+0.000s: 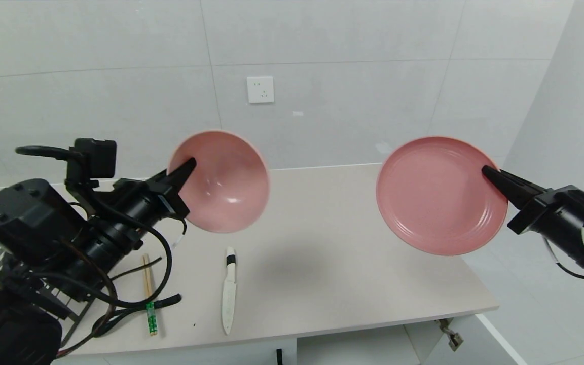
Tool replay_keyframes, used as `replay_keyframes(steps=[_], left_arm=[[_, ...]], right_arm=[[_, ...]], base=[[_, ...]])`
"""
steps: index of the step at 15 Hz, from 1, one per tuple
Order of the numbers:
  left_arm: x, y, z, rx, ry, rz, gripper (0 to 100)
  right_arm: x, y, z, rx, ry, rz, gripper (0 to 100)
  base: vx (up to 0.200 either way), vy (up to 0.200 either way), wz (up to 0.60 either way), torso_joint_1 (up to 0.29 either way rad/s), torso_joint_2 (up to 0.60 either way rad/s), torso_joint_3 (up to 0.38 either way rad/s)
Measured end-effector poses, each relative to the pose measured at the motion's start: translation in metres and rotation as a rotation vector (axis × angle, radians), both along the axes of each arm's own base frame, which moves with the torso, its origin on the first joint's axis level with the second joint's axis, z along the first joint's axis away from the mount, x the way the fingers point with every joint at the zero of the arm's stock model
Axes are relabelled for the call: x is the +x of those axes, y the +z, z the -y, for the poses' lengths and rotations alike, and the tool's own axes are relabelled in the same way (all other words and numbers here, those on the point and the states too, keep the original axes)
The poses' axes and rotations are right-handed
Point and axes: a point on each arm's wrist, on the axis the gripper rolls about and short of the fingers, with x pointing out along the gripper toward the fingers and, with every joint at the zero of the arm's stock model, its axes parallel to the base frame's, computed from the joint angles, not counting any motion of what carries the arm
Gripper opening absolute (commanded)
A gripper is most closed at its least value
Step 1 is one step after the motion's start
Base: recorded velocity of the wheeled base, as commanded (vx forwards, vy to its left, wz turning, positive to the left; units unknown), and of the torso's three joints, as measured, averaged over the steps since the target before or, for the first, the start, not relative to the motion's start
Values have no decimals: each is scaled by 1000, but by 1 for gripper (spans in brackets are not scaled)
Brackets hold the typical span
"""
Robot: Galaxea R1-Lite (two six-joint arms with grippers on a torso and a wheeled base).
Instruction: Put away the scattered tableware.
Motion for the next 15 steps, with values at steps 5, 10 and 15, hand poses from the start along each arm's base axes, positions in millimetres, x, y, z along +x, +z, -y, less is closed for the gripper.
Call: replay_keyframes(steps=[5, 10, 15], left_arm=[[-19, 27, -21, -97, -98, 35, 0], [-65, 21, -51, -88, -276, -119, 0], [-73, 13, -58, -36, -135, -164, 0]], right_arm=[[-9, 6, -10, 101, 67, -19, 0], [-15, 7, -23, 100, 130, 6, 0], [-13, -5, -25, -19, 110, 17, 0]], base=[[0, 0, 0, 0, 0, 0], [0, 0, 0, 0, 0, 0], [0, 0, 0, 0, 0, 0]])
